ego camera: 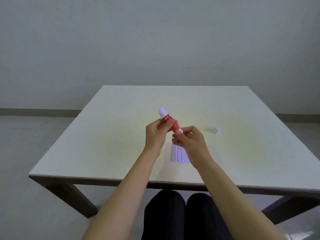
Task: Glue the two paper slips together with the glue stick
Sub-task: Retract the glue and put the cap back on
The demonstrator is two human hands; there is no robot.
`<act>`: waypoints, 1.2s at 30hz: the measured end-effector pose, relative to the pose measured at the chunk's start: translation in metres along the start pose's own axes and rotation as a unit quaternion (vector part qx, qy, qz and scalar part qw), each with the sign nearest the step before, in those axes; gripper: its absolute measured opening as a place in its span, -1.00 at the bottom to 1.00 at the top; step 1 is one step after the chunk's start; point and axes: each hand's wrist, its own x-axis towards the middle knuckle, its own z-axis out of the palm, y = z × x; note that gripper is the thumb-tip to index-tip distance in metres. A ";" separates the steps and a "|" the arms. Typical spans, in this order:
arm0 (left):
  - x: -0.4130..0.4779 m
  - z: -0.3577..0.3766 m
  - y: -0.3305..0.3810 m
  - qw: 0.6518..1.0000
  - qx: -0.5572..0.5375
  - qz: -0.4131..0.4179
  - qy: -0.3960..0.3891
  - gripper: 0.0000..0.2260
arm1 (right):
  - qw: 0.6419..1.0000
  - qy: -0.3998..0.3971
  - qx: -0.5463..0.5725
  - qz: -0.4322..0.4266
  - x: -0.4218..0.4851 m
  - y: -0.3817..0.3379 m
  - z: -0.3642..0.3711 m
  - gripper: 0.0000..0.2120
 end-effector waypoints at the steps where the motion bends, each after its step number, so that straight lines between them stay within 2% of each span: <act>1: -0.001 0.002 0.000 1.000 -0.001 0.000 0.003 -0.94 | 0.982 0.048 -0.147 -0.106 -0.003 0.006 0.000 -0.88; 2: -0.002 0.005 0.001 1.000 0.000 0.001 0.002 -0.93 | 0.946 0.077 -0.252 -0.188 -0.005 0.011 0.000 -0.84; 3: -0.003 0.007 0.001 1.000 0.005 0.004 0.000 -0.92 | 0.918 0.090 -0.310 -0.232 -0.006 0.015 -0.001 -0.82; 4: -0.003 0.008 0.001 1.000 0.011 0.008 -0.001 -0.91 | 0.909 0.093 -0.326 -0.242 -0.006 0.017 -0.003 -0.80; 5: -0.004 0.009 0.001 1.000 0.015 0.009 0.001 -0.91 | 0.927 0.089 -0.299 -0.209 -0.005 0.016 -0.004 -0.77; 7: -0.004 0.008 0.001 1.000 0.013 0.007 0.010 -0.93 | 0.992 0.052 -0.112 -0.035 -0.003 0.002 -0.004 -0.67; 8: -0.004 0.007 0.001 1.000 0.011 0.006 0.011 -0.93 | 0.997 -0.001 0.008 0.082 -0.001 -0.004 -0.006 -0.60; 9: -0.005 0.007 0.000 1.000 0.010 0.005 0.009 -0.94 | 0.977 -0.059 0.099 0.178 0.000 -0.010 -0.009 -0.55; 10: -0.005 0.007 0.001 1.000 0.010 0.004 0.006 -0.94 | 0.957 -0.106 0.149 0.225 0.000 -0.013 -0.011 -0.54; 11: -0.006 0.006 0.002 1.000 0.010 0.004 0.003 -0.94 | 0.948 -0.125 0.176 0.234 0.000 -0.013 -0.012 -0.57; 12: -0.006 0.007 0.003 1.000 0.008 0.004 0.002 -0.94 | 0.951 -0.117 0.185 0.217 0.001 -0.012 -0.011 -0.62; 13: -0.005 0.007 0.003 1.000 0.004 0.003 0.004 -0.94 | 0.969 -0.093 0.162 0.161 0.000 -0.009 -0.008 -0.69; 14: -0.005 0.008 0.004 1.000 0.000 0.001 0.006 -0.93 | 0.993 -0.050 0.079 0.066 -0.002 -0.004 -0.005 -0.76; 15: -0.005 0.009 0.004 1.000 -0.005 -0.002 0.008 -0.92 | 0.996 0.006 -0.059 -0.060 -0.005 0.002 -0.003 -0.83; 16: -0.005 0.010 0.004 1.000 -0.009 -0.002 0.007 -0.93 | 0.957 0.057 -0.220 -0.182 -0.006 0.009 -0.003 -0.86; 17: -0.005 0.011 0.004 1.000 -0.006 0.000 0.005 -0.93 | 0.900 0.087 -0.337 -0.261 -0.006 0.016 -0.005 -0.84; 18: -0.006 0.011 0.003 1.000 0.000 0.004 0.006 -0.94 | 0.859 0.105 -0.400 -0.300 -0.005 0.019 -0.006 -0.82; 19: -0.006 0.010 0.002 1.000 0.004 0.006 0.010 -0.94 | 0.854 0.106 -0.416 -0.295 -0.005 0.020 -0.007 -0.78; 20: -0.007 0.009 0.002 1.000 0.003 0.006 0.015 -0.95 | 0.886 0.088 -0.384 -0.245 -0.005 0.018 -0.007 -0.73; 22: -0.007 0.005 0.002 1.000 -0.001 0.004 0.021 -0.95 | 0.984 0.010 -0.174 -0.032 -0.005 0.002 -0.006 -0.59; 23: -0.007 0.003 0.002 1.000 0.001 0.004 0.021 -0.94 | 0.994 -0.054 -0.044 0.087 -0.002 -0.004 -0.009 -0.54; 24: -0.008 0.002 0.002 1.000 0.004 0.004 0.019 -0.93 | 0.978 -0.109 0.051 0.171 0.000 -0.008 -0.011 -0.53; 25: -0.009 0.003 0.002 1.000 0.005 0.005 0.016 -0.93 | 0.961 -0.141 0.117 0.209 0.002 -0.011 -0.014 -0.57; 26: -0.009 0.003 0.002 1.000 0.007 0.006 0.015 -0.94 | 0.956 -0.145 0.148 0.207 0.003 -0.011 -0.013 -0.63; 27: -0.008 0.004 0.003 1.000 0.006 0.007 0.017 -0.95 | 0.968 -0.125 0.140 0.165 0.002 -0.010 -0.011 -0.71; 28: -0.007 0.005 0.004 1.000 0.001 0.005 0.020 -0.95 | 0.991 -0.086 0.072 0.074 0.000 -0.005 -0.007 -0.79; 29: -0.007 0.005 0.005 1.000 -0.008 0.000 0.020 -0.94 | 0.996 -0.031 -0.060 -0.050 -0.003 0.001 -0.004 -0.87; 30: -0.006 0.006 0.007 1.000 -0.016 -0.006 0.017 -0.94 | 0.961 0.030 -0.214 -0.173 -0.006 0.007 -0.002 -0.91; 31: -0.006 0.008 0.008 1.000 -0.019 -0.010 0.013 -0.93 | 0.910 0.065 -0.317 -0.260 -0.007 0.013 -0.002 -0.90; 32: -0.005 0.009 0.008 1.000 -0.014 -0.010 0.010 -0.93 | 0.880 0.084 -0.356 -0.303 -0.008 0.017 -0.001 -0.88; 33: -0.005 0.009 0.007 1.000 -0.007 -0.006 0.010 -0.94 | 0.882 0.092 -0.347 -0.304 -0.008 0.018 -0.001 -0.84; 34: -0.006 0.009 0.007 1.000 -0.002 -0.003 0.012 -0.94 | 0.913 0.092 -0.302 -0.257 -0.007 0.016 -0.002 -0.78; 36: -0.006 0.007 0.006 1.000 0.001 -0.005 0.019 -0.93 | 0.994 0.041 -0.097 -0.038 -0.005 -0.001 0.000 -0.60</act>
